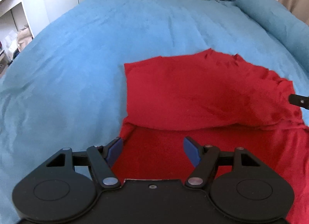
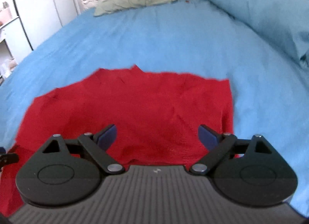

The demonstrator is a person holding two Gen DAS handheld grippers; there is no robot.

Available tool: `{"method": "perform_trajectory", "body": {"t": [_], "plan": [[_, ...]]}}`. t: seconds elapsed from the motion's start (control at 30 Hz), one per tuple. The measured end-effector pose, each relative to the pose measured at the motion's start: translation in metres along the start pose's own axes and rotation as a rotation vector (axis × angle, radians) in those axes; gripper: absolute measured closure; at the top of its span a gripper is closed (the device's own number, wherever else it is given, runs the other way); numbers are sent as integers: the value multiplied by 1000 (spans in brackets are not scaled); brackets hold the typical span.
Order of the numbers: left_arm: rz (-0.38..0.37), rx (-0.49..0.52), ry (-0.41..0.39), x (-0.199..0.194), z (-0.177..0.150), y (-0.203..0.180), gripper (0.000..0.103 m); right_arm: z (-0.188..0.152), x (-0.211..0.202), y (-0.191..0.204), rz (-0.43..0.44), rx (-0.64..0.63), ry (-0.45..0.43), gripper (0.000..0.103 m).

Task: Fold small clothes
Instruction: 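Move both tools to the sweater hem and close on it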

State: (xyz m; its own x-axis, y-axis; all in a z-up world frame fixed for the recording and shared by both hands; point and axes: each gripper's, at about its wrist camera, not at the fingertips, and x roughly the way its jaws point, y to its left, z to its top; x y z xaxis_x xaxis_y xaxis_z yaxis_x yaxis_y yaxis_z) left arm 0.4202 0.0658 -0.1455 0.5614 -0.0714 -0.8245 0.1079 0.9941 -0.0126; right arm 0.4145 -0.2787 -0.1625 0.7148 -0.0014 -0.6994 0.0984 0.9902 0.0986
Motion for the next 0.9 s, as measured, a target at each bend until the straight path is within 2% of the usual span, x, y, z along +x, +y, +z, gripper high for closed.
{"method": "perform_trajectory", "body": {"t": [0.13,0.2,0.27,0.3,0.37,0.57,0.77,0.9], "plan": [[-7,-29,0,-16,-1,5,28,4,-36,-5,19,22,-15,0],[-13,-31,8,-23,-5,7,25,5,-48,-4,14,28,-18,0],[4,-25,20,-29,-7,6,9,2,-67,-6,13,34,-20,0],[11,-23,11,-36,-10,6,7,-2,-78,-8,13,42,-20,0],[1,-13,4,-48,-16,6,7,-6,-93,-10,22,51,-15,0],[18,44,75,-81,-43,5,6,-30,-143,-18,12,54,36,0],[-39,29,214,-105,-105,29,5,-76,-168,-37,-11,82,189,0],[-58,-4,291,-107,-144,42,6,-114,-180,-44,-83,52,277,0]]}}
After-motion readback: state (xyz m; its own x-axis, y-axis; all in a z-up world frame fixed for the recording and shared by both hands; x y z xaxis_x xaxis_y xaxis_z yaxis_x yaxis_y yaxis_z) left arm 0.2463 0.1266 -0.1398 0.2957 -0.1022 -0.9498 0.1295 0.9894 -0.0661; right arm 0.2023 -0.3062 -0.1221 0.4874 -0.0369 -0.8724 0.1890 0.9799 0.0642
